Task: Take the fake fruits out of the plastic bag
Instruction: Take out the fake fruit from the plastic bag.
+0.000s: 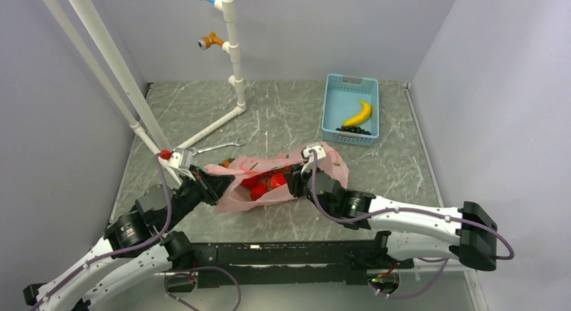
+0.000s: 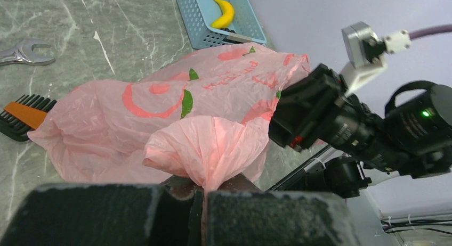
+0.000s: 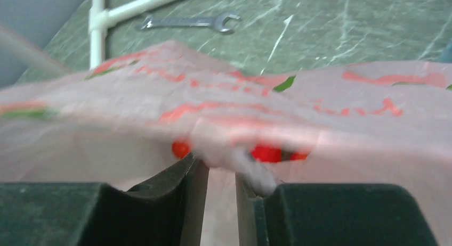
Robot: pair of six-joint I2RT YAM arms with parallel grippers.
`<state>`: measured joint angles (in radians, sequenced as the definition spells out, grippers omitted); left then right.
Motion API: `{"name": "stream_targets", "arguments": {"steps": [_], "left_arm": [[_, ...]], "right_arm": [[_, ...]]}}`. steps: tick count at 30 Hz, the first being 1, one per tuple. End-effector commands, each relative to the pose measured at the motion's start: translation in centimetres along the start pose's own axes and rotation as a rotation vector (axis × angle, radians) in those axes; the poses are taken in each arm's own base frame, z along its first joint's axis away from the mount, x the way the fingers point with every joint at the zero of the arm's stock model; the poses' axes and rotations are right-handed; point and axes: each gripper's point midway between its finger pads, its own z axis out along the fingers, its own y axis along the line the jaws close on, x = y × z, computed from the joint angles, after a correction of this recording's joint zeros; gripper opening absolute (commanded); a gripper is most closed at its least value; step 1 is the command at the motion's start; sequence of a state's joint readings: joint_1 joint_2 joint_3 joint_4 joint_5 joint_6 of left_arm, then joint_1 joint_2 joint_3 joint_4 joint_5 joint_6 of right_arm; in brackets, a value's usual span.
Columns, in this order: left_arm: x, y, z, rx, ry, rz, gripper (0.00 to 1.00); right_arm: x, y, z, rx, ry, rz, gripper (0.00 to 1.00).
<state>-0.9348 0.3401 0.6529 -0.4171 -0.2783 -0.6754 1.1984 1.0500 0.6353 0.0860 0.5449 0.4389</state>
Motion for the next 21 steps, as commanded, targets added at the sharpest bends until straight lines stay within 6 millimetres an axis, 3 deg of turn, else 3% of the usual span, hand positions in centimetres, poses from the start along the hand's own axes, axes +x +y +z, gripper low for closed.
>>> {"name": "stream_targets", "arguments": {"steps": [1,4,10,13,17,21], "left_arm": [[-1.7,-1.4,-0.2,0.030,-0.030,-0.027,0.00],[-1.7,-1.4,-0.2,0.025,-0.028,-0.034,0.00],[-1.1,-0.7,0.0,-0.010,0.000,-0.004,0.00],[-0.1,0.0,0.1,-0.048,0.043,-0.008,0.00],[1.0,0.7,0.0,-0.059,0.071,0.004,0.00],[2.4,1.2,0.1,-0.067,0.119,0.010,0.00]], "right_arm": [[-4.3,0.5,2.9,0.032,-0.149,0.124,0.28],[-2.4,1.1,4.6,0.014,-0.129,0.093,0.31],[4.3,-1.6,6.1,0.065,-0.080,0.040,0.43],[7.8,-3.0,4.8,0.089,0.028,0.059,0.46],[10.8,-3.5,1.2,0.054,0.115,0.089,0.50],[11.9,-4.7,-1.1,0.057,0.139,0.046,0.75]]}}
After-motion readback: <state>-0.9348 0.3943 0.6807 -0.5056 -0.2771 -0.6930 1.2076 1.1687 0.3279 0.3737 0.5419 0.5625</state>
